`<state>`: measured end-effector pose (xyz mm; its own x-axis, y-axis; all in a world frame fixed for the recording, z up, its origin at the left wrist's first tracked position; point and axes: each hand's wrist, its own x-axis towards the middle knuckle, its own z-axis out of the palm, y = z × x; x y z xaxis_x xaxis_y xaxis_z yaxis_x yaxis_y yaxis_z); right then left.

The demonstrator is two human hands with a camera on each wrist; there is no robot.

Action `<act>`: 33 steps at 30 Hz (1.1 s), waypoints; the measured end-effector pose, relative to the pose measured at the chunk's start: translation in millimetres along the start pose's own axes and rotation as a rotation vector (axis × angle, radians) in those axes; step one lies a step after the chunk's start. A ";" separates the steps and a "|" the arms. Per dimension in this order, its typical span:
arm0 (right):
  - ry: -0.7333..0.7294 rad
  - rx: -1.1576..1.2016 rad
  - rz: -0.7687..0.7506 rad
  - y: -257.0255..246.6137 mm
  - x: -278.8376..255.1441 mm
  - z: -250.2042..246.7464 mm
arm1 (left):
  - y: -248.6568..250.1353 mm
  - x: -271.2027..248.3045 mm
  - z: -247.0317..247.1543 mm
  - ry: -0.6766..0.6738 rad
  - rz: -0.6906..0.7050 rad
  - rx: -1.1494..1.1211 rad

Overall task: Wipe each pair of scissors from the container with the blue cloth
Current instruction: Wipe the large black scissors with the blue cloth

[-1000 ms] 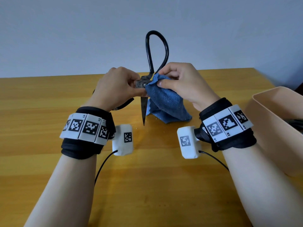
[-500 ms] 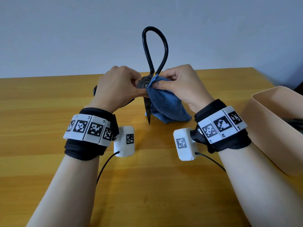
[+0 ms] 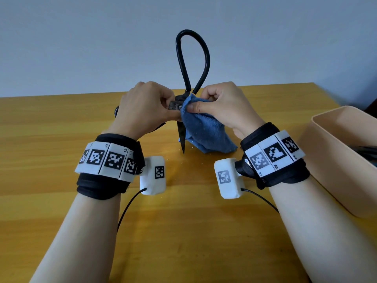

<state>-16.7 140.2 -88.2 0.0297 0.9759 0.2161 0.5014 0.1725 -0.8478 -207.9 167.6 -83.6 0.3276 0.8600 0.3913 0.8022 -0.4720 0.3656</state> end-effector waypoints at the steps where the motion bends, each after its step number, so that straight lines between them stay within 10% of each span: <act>1: -0.020 0.006 0.011 -0.6 0.0 -0.8 | -0.7 0.0 -0.5 -0.005 -0.003 0.002; 23: -0.134 -0.021 0.096 -7.0 -4.2 -4.8 | 1.1 0.5 3.7 -0.040 0.041 0.058; 33: 0.062 0.047 0.074 -14.2 -7.9 3.7 | 3.3 1.4 5.3 -0.036 0.059 0.064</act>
<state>-27.2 130.5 -79.7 0.1195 0.9763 0.1806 0.4547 0.1079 -0.8841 -202.2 168.4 -86.3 0.3923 0.8379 0.3794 0.8106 -0.5099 0.2879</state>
